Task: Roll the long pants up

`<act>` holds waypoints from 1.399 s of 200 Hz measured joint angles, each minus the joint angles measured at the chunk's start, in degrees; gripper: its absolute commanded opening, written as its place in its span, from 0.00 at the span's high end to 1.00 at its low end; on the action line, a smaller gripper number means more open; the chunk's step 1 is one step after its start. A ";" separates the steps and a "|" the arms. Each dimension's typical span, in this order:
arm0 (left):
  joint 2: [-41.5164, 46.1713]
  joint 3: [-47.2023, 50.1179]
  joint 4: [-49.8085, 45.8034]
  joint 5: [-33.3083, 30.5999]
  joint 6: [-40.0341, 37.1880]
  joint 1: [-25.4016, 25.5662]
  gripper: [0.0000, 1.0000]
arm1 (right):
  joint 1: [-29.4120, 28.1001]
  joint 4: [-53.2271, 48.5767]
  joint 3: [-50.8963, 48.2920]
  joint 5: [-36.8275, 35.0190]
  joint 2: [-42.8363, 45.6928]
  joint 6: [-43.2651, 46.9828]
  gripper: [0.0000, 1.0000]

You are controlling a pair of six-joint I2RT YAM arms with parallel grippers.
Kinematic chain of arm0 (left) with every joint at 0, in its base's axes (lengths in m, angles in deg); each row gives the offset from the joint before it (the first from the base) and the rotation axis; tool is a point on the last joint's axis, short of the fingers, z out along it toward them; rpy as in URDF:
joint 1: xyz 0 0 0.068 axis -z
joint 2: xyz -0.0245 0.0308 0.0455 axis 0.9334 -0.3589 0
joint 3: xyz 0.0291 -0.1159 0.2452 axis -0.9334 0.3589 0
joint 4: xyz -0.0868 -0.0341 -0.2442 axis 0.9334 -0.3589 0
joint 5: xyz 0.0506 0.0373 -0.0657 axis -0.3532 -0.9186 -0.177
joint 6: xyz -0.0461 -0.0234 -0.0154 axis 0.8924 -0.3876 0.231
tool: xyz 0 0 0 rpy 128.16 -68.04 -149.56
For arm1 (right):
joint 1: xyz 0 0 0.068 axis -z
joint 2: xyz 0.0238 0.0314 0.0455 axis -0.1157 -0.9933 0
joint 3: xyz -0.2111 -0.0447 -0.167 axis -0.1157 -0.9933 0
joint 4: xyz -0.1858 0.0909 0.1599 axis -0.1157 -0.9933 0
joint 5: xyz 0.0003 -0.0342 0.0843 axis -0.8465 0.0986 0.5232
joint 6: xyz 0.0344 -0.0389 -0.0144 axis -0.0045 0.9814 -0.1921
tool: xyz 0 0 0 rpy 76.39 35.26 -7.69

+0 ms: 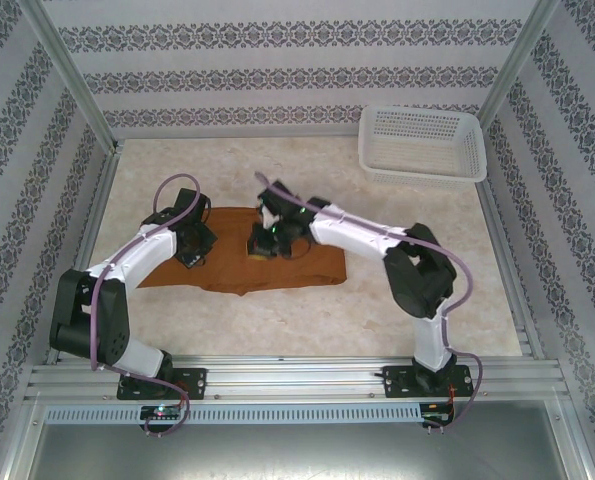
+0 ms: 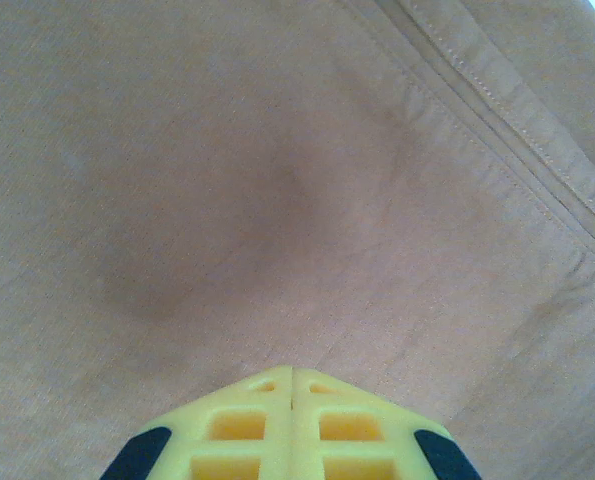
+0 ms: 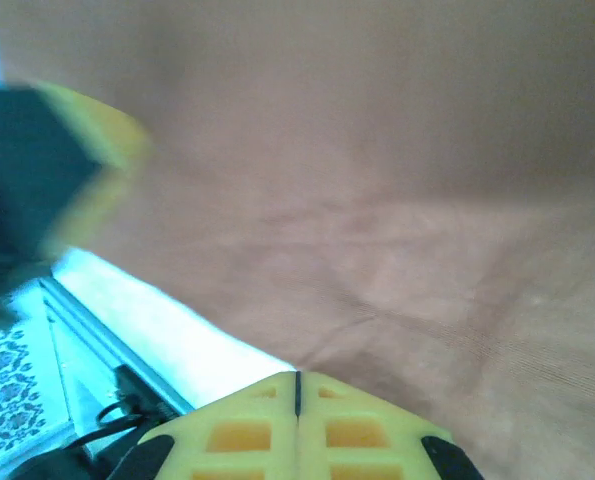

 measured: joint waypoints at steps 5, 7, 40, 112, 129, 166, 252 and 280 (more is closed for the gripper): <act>-0.04 -0.15 -0.31 -0.07 0.31 0.15 1.00 | 0.98 -1.51 2.05 -0.37 0.98 1.51 1.00; -0.11 -0.20 -0.39 -0.04 0.42 0.28 1.00 | 1.53 -2.10 2.75 -0.59 1.38 2.32 1.00; -3.67 -0.70 -0.48 -0.98 1.79 2.62 1.00 | 11.10 -7.23 5.70 -2.95 5.57 12.13 1.00; -27.50 -21.22 -2.08 -3.67 -2.73 3.78 1.00 | 15.26 -3.23 -17.22 -7.45 0.04 19.15 1.00; -33.18 -29.53 -2.54 -3.87 -4.59 3.91 1.00 | 12.33 -0.87 -20.68 -8.52 1.90 18.78 1.00; -43.74 -46.31 -4.31 -2.36 -8.52 5.22 1.00 | 0.39 4.44 -23.43 -9.18 3.10 14.08 1.00; -46.71 -54.51 -6.88 1.46 -12.50 10.40 0.71 | -13.35 0.24 -11.30 -9.68 -3.85 9.55 0.41; -40.26 -54.29 -7.96 -1.60 -14.58 10.03 0.00 | -13.00 -7.80 -6.49 -12.24 -0.98 15.52 0.09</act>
